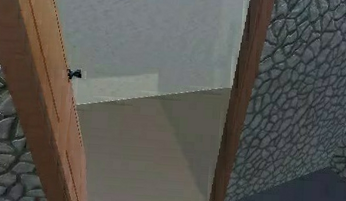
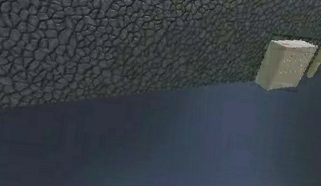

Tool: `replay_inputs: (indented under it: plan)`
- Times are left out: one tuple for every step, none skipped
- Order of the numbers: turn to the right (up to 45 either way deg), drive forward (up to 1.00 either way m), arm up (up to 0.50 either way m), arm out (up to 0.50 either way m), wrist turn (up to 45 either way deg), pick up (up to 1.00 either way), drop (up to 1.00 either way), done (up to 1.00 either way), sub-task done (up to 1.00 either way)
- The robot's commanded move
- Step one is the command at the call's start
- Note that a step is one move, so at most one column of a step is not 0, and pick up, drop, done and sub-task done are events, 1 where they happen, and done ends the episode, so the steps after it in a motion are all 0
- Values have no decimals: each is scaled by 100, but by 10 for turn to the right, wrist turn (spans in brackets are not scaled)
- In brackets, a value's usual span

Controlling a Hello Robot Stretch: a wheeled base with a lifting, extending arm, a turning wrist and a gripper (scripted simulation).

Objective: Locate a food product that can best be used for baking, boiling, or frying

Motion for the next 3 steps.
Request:
replay_inputs:
  plan:
    - [0, 100, 0, 0, 0, 0, 0, 0, 0]
    - [0, 15, 0, 0, 0, 0, 0, 0, 0]
    - [450, 0, 0, 0, 0, 0, 0, 0, 0]
